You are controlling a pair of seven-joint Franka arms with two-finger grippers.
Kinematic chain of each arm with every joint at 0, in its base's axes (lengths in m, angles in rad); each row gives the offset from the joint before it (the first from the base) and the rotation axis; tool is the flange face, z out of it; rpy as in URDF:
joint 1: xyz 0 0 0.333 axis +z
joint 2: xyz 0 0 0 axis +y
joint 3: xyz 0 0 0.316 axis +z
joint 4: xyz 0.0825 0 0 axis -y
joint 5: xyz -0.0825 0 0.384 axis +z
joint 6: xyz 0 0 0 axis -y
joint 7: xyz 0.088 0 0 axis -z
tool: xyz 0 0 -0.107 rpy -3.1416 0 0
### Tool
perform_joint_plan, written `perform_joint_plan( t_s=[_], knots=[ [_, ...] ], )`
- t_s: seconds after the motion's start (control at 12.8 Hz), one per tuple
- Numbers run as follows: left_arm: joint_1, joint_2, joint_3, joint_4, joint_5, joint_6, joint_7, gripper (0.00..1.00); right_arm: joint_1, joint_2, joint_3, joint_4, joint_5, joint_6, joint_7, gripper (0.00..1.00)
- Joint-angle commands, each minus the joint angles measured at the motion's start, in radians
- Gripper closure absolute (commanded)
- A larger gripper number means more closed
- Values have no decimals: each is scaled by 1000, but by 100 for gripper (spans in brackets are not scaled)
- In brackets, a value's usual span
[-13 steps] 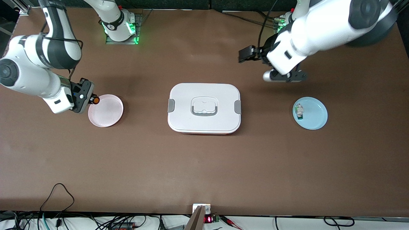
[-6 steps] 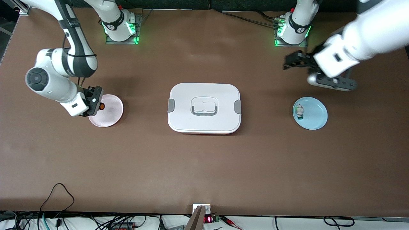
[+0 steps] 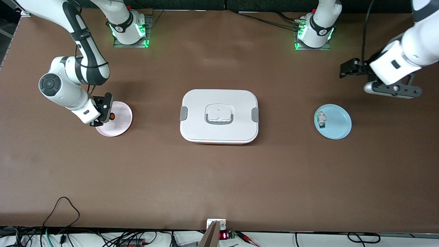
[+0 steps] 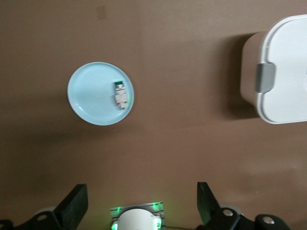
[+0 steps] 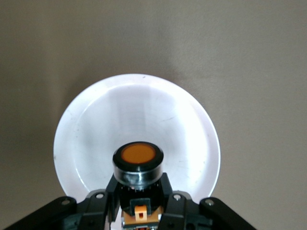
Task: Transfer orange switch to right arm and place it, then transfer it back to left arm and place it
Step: 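Lower the switch onto the pink plate and open the right gripper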
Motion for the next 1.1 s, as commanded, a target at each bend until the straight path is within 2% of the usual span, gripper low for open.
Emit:
perform_joint_plan(
  t_s=[0.0,0.23,0.47,0.7,0.86,0.94,1.02],
  knots=[
    [-21,-26,35,-40,72,18,45,0,-9,26,-2,-15,-17,58,-32,71],
    [-39,-26,38,-38,72,21,-5,0,-6,40,-2,-33,-17,91,-33,71],
    [-38,-25,38,-40,53,86,-15,0,-6,53,-2,-104,-17,205,-32,71],
    [-39,-25,40,-38,20,106,-68,0,-5,53,-2,-111,-17,203,-32,71],
    [-65,-23,73,-38,20,101,-73,0,-3,49,-2,-116,-17,200,-41,69],
    [-67,-20,79,-32,20,101,-73,0,-3,49,-4,-116,-17,202,-44,61],
    [-67,-20,79,-28,20,103,-76,0,-6,47,-4,-115,-14,197,-26,42]
  ],
)
